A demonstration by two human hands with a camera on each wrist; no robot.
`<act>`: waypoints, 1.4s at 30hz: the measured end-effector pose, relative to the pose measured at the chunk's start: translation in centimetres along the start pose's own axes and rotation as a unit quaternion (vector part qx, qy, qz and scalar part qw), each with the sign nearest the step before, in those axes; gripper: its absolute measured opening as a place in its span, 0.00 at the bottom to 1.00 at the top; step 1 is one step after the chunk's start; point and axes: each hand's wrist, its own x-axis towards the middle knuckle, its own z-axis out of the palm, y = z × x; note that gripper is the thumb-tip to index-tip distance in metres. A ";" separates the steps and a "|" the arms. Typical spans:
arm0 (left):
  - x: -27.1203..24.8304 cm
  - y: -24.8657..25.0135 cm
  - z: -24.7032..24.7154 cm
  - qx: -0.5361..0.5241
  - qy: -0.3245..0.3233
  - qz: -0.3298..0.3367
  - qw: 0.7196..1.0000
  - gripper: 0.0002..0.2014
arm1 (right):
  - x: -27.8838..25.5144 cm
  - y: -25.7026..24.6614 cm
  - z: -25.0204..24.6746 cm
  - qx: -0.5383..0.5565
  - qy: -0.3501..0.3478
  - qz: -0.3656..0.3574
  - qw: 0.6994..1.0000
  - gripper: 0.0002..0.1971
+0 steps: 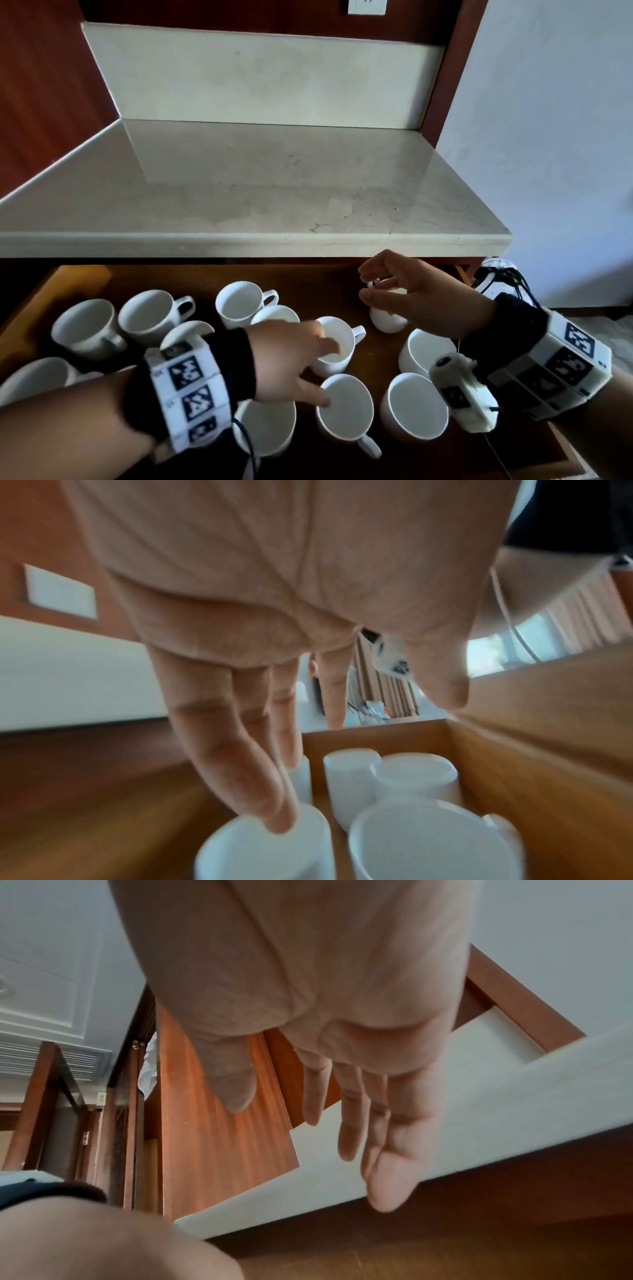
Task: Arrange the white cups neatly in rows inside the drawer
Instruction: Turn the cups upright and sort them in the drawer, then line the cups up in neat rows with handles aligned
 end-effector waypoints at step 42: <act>-26.1 -23.7 0.9 -0.077 0.028 -0.298 0.951 0.31 | 10.5 -22.9 23.5 -0.197 -0.150 -0.179 0.952 0.18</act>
